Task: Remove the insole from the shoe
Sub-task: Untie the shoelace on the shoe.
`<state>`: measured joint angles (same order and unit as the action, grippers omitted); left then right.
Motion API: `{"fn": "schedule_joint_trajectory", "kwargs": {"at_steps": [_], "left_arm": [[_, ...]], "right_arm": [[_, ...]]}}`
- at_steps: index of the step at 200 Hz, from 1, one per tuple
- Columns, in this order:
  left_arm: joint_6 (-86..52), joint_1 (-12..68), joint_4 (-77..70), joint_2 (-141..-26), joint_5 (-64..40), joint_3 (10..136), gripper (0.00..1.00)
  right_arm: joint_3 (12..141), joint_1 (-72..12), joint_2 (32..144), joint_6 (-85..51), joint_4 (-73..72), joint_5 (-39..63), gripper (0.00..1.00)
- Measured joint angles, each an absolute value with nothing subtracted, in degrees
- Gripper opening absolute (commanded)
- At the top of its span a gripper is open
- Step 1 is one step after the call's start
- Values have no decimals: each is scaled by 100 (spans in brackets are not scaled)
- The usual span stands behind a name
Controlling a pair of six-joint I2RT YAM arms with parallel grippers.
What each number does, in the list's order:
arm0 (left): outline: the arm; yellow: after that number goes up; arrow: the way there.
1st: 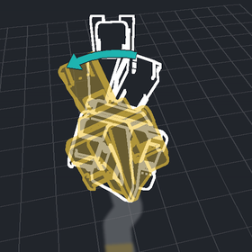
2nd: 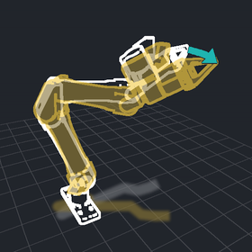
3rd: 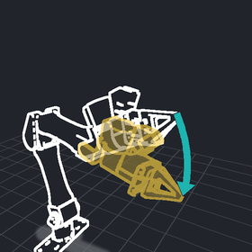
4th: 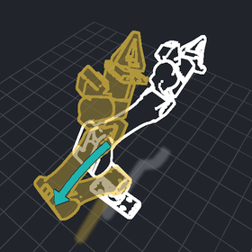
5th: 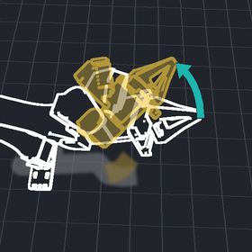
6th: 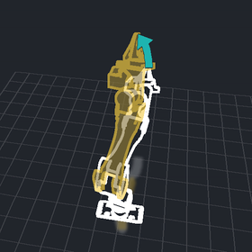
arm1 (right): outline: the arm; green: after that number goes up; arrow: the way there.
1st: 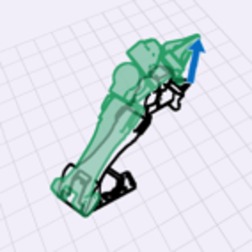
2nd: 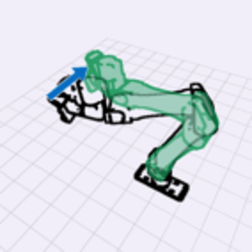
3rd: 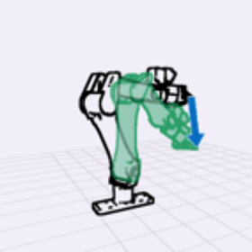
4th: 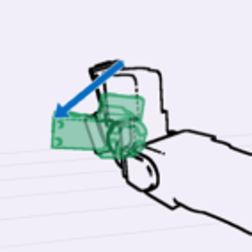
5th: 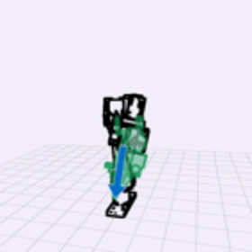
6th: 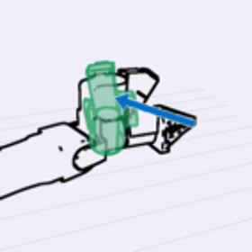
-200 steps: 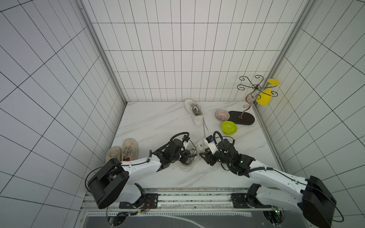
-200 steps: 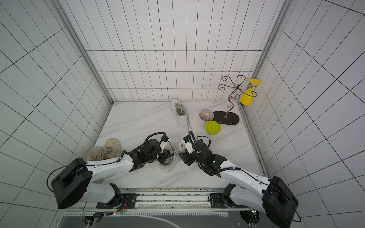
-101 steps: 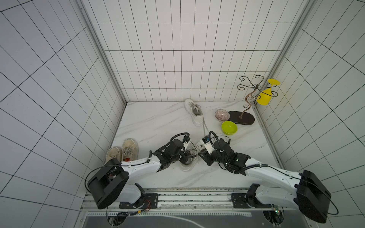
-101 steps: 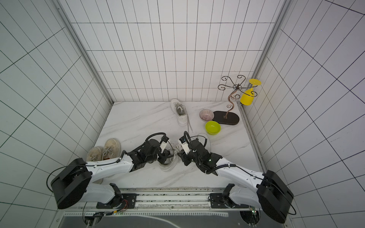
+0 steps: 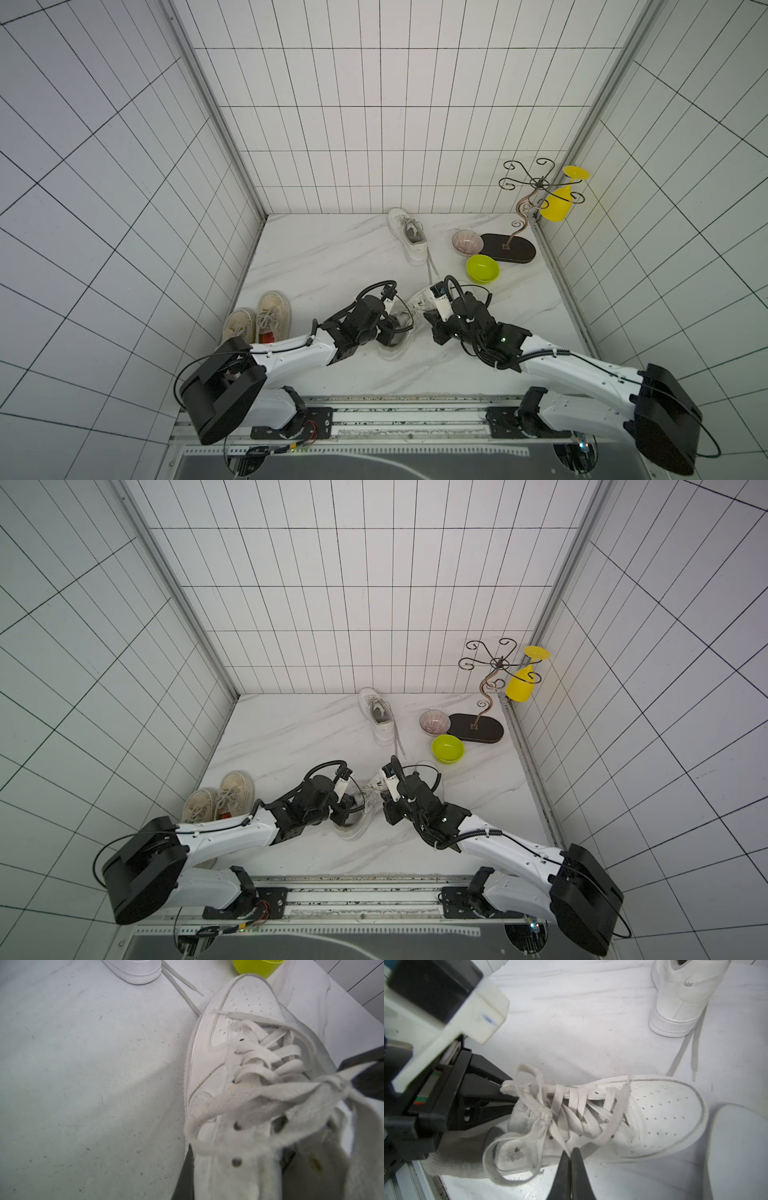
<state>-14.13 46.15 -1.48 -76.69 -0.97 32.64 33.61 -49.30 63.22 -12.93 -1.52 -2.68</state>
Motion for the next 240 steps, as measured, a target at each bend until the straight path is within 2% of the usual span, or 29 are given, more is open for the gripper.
{"fn": "schedule_joint_trajectory", "kwargs": {"at_steps": [70, 109, 172, 240], "left_arm": [[-1649, 4449, -69, -7443, 220, 3109, 0], [-1662, 4425, -56, -7428, 228, 3103, 0], [-1645, 4425, -60, -7428, 193, 3103, 0], [-1500, 4534, -104, -7422, 121, 3103, 0]], "right_arm": [[3361, -4899, 6064, -1767, 178, -1627, 0], [3361, -4447, 5625, -1990, 329, -2045, 0], [3363, -3898, 5699, -2145, 244, -1994, 0], [4598, -3898, 7249, -2008, -32, -1131, 0]]}}
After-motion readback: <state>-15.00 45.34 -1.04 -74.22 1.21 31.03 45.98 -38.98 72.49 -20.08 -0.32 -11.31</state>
